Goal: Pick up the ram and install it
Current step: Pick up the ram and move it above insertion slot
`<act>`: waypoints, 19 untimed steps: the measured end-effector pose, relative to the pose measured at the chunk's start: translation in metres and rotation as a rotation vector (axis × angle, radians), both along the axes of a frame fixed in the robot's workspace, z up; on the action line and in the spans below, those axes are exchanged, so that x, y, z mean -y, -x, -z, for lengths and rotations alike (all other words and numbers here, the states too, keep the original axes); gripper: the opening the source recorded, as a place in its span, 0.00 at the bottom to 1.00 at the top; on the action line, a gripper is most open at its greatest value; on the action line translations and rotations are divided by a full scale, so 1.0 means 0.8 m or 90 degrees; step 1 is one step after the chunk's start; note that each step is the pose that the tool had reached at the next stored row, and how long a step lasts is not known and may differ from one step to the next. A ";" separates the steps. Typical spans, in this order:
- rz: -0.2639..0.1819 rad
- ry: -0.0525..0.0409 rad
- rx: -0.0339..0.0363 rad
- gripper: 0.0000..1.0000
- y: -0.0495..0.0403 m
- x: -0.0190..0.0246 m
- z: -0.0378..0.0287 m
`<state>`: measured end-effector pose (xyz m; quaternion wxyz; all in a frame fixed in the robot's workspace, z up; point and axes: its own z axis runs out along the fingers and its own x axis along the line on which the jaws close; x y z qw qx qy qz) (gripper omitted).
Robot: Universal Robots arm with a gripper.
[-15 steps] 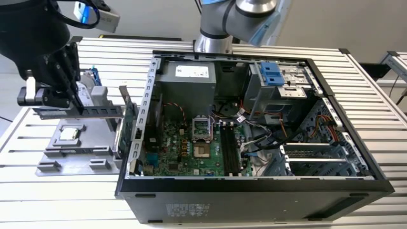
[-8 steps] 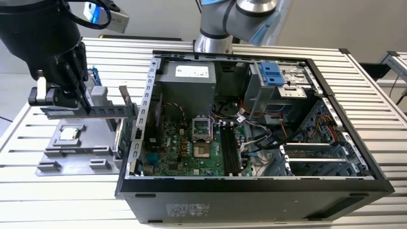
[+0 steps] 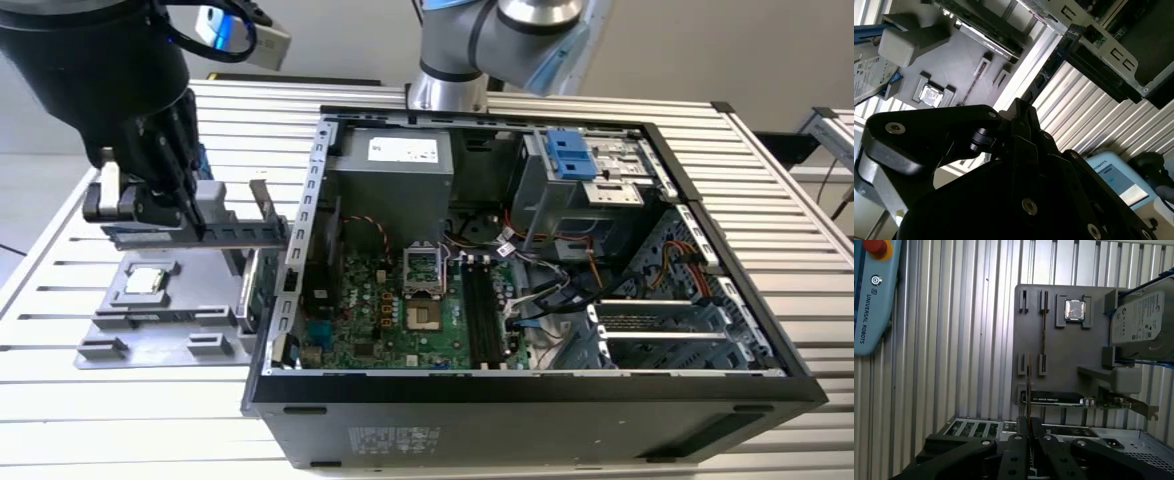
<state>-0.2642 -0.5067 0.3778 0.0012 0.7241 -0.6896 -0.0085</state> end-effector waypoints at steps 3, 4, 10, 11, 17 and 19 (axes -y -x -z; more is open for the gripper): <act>0.000 0.0000 -0.0001 0.00 -0.005 0.0000 0.0000; 0.000 0.0000 -0.0001 0.00 -0.007 0.0000 0.0000; 0.000 0.0000 -0.0005 0.00 -0.019 0.0000 0.0000; 0.000 0.0000 -0.0006 0.00 -0.021 0.0000 0.0000; 0.002 0.0000 -0.0012 0.00 -0.033 0.0000 0.0000; 0.004 -0.0001 -0.0013 0.00 -0.037 0.0000 0.0001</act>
